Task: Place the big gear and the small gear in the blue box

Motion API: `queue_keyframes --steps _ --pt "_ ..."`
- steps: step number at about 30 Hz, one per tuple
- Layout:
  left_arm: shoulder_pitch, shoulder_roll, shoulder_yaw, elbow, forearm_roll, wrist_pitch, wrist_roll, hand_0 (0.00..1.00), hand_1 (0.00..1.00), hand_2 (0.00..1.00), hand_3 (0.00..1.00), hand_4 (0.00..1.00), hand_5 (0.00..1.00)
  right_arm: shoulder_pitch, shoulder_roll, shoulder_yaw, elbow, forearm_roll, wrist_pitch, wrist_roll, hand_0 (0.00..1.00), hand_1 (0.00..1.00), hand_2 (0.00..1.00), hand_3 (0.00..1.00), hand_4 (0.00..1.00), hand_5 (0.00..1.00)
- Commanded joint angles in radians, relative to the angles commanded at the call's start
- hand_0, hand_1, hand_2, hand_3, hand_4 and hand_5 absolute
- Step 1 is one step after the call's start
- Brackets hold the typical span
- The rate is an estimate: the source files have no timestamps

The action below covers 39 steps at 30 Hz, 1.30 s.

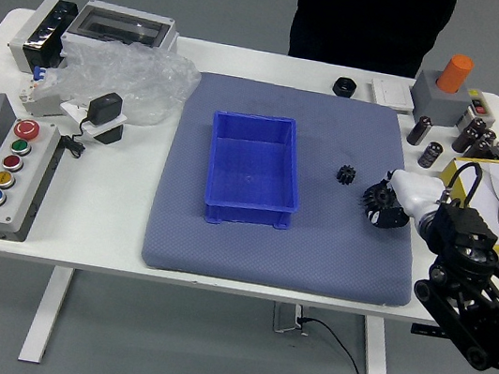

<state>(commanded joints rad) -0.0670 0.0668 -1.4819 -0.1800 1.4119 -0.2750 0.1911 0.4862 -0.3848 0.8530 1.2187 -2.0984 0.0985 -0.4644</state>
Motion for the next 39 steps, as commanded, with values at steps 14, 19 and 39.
queue_keyframes --steps 14,19,39 --pt "0.001 0.004 0.0 0.0 0.001 0.0 0.0 0.842 0.809 0.817 0.853 0.696 0.273 0.021 -0.009 0.038 0.133 -0.034 0.017 -0.038 0.638 0.52 0.541 0.634 0.574 0.286" --pt "0.001 0.006 -0.004 0.0 0.006 -0.001 0.0 0.842 0.807 0.816 0.853 0.696 0.272 0.063 0.006 0.02 0.2 -0.04 0.034 -0.055 0.638 0.519 0.541 0.632 0.573 0.287" --pt "0.006 0.005 -0.015 0.0 0.031 -0.005 0.004 0.842 0.807 0.814 0.851 0.698 0.273 0.157 0.294 -0.048 0.118 -0.073 0.032 -0.048 0.636 0.519 0.54 0.633 0.573 0.29"
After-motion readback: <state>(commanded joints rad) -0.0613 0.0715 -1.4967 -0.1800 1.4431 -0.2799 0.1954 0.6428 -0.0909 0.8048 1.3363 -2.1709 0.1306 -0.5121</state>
